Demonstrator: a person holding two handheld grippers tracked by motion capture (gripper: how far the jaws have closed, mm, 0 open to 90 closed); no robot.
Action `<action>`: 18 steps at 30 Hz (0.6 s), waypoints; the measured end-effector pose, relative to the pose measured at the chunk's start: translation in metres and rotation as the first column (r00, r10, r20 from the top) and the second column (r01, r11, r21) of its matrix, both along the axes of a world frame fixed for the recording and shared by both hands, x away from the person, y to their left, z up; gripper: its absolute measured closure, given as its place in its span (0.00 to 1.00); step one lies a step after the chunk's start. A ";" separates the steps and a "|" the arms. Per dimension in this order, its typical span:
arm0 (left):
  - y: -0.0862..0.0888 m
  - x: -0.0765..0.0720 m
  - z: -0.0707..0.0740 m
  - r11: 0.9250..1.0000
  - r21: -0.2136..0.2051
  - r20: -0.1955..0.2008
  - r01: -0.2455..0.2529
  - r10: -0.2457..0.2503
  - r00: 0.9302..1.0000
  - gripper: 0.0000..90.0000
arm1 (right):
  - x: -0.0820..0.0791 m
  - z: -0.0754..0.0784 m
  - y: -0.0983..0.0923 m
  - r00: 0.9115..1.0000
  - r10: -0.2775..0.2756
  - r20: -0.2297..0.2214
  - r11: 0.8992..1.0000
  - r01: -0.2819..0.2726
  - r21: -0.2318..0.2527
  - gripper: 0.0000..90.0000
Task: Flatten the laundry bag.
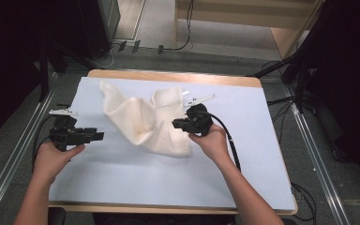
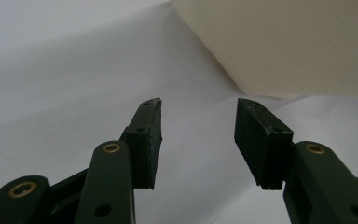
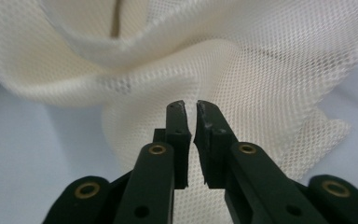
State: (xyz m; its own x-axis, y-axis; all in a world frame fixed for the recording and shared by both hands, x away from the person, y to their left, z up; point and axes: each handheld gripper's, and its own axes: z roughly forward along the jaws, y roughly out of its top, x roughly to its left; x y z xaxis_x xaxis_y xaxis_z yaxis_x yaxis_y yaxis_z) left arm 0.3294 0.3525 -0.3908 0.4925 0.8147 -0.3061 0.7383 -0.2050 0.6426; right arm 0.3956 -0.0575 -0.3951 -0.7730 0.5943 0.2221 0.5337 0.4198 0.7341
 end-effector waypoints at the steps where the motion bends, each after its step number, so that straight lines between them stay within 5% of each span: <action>1: 0.003 -0.002 0.001 1.000 0.002 0.003 -0.002 0.002 1.000 0.59 | 0.000 -0.002 0.001 1.000 0.000 0.000 1.000 0.000 -0.007 0.91; 8: 0.023 -0.012 0.005 0.999 -0.041 -0.010 -0.018 0.018 1.000 0.70 | 0.005 -0.013 0.000 1.000 -0.011 -0.013 1.000 0.010 -0.025 0.85; 13: 0.029 -0.020 0.021 0.998 -0.063 0.006 -0.018 0.018 1.000 0.72 | 0.007 -0.014 -0.001 1.000 -0.014 0.004 0.999 0.014 -0.047 0.78; 18: 0.037 -0.024 0.037 0.993 -0.109 0.031 -0.035 0.038 0.999 0.71 | 0.016 -0.019 -0.017 0.997 -0.073 0.001 0.995 0.073 -0.062 0.70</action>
